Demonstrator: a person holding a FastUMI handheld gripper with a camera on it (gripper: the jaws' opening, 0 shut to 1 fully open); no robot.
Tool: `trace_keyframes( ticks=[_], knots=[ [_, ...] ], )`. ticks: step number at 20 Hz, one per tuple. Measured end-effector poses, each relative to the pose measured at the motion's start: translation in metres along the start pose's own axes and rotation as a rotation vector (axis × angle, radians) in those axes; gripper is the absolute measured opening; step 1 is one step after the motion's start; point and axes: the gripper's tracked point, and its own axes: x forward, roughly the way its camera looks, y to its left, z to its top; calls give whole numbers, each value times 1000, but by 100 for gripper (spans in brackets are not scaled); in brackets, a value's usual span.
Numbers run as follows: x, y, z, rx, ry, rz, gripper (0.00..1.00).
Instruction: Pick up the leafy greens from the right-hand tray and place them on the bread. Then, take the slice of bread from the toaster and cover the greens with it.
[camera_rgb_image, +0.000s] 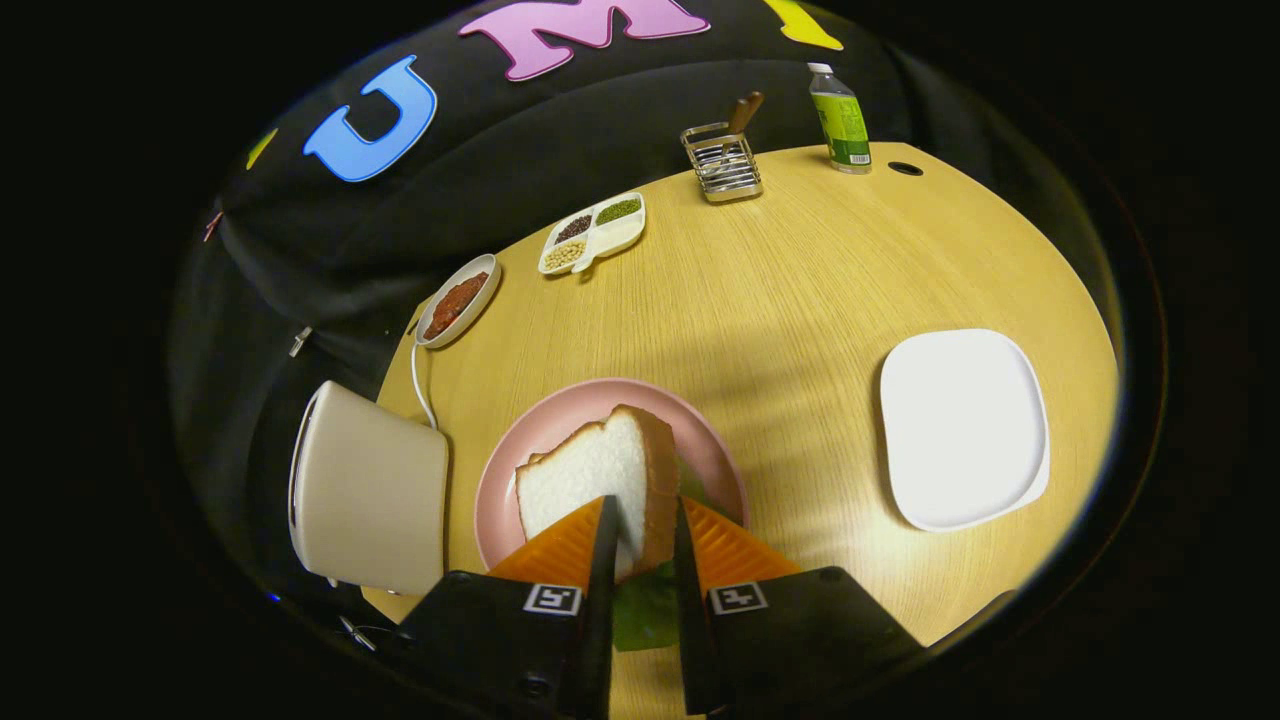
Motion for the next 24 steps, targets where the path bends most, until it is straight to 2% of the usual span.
trace_keyframes(
  ticks=[3,7,8,9,10,16,24],
  knots=[
    [0,-8,0,-16,-17,-31,51],
    [0,-9,8,-32,-29,-33,62],
    [-3,-8,10,-37,-38,-34,75],
    [-5,-12,13,-52,-48,-60,82],
    [-11,-15,15,-70,-59,-79,100],
    [-56,-21,51,-113,-155,-124,99],
    [-182,-21,148,-201,-442,-188,99]
  ],
)
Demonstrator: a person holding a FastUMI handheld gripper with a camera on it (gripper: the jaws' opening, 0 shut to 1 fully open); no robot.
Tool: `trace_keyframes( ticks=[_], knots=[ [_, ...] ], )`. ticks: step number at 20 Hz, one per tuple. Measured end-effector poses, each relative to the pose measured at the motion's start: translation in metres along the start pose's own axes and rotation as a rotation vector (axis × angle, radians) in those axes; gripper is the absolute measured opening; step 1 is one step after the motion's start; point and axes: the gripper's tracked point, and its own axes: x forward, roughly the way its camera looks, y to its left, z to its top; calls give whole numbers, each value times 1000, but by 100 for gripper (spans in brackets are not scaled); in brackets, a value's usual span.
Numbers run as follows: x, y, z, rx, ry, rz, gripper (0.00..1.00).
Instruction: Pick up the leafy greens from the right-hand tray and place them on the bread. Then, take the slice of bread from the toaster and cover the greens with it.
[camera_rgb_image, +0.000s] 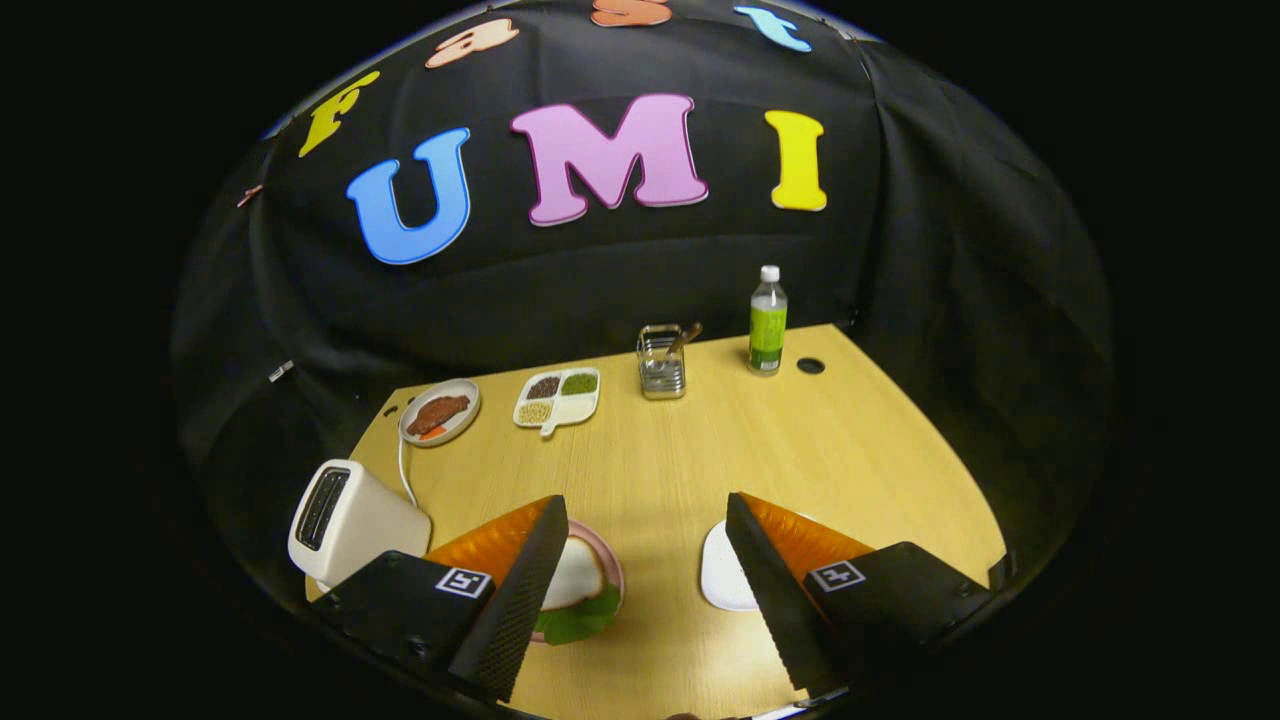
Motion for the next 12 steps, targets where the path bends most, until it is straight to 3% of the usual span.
trace_keyframes(
  ticks=[5,12],
  knots=[
    [-50,-21,77,-32,-199,-17,99],
    [-104,-53,122,-59,-327,65,98]
  ],
)
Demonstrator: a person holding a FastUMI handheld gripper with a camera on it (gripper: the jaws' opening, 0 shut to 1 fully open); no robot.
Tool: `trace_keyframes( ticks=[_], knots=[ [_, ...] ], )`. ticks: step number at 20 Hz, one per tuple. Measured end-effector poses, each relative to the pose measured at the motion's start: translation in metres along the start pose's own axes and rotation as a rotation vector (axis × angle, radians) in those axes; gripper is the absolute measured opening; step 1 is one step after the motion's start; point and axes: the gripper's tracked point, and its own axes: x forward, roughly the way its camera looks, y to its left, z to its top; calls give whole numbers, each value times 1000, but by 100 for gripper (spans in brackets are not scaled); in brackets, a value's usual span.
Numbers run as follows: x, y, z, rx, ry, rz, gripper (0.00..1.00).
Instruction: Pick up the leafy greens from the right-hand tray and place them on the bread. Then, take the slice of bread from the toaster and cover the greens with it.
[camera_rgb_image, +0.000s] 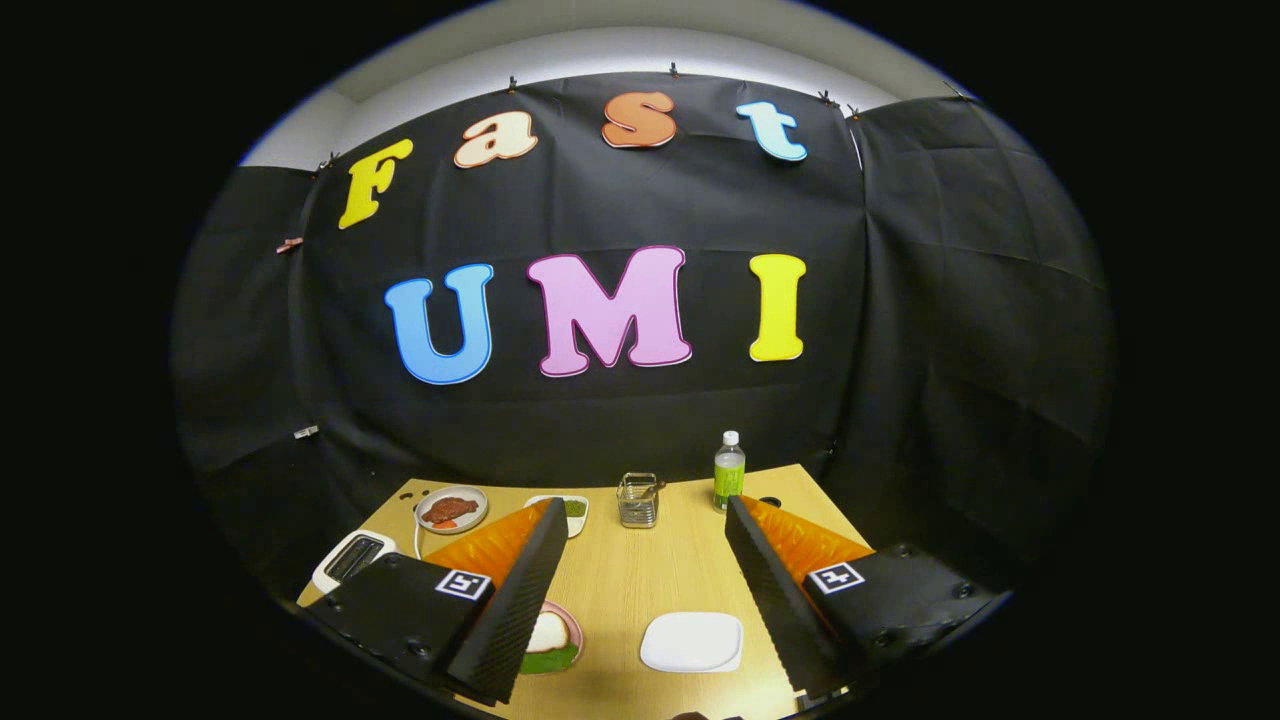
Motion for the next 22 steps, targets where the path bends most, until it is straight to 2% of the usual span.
trace_keyframes(
  ticks=[2,7,13,22],
  knots=[
    [-9,-19,3,-28,-19,-8,99],
    [-14,-32,1,-18,-15,40,99],
    [-15,-24,14,1,-29,111,99],
    [-24,-16,28,-17,-46,118,99]
  ],
)
